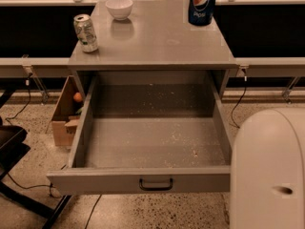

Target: Pick pepsi can from top drawer and place on counter

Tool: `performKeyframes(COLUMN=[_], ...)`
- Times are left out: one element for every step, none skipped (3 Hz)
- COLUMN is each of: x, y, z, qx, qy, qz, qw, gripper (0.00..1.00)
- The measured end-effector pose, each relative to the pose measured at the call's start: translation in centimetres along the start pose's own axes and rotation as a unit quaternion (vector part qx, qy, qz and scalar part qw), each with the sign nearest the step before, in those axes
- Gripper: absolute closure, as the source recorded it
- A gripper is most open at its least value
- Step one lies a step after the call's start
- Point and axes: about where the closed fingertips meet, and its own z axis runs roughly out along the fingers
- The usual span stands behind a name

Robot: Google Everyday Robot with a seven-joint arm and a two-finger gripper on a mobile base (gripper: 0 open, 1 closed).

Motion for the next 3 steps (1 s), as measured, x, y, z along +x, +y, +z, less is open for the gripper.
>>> performKeyframes(x=[-0.3, -0.2, 0.5], y=[-1.8, -1.8, -2.0], z=[4.6, 9.8, 14.1], qx=[0.016, 0.018, 0.025], qy=[-0.012, 0.004, 0.018], qz=[0.011, 0.009, 0.013], qw=[0.9997, 0.9998, 0.9994], gripper=[1.0, 1.0, 1.0])
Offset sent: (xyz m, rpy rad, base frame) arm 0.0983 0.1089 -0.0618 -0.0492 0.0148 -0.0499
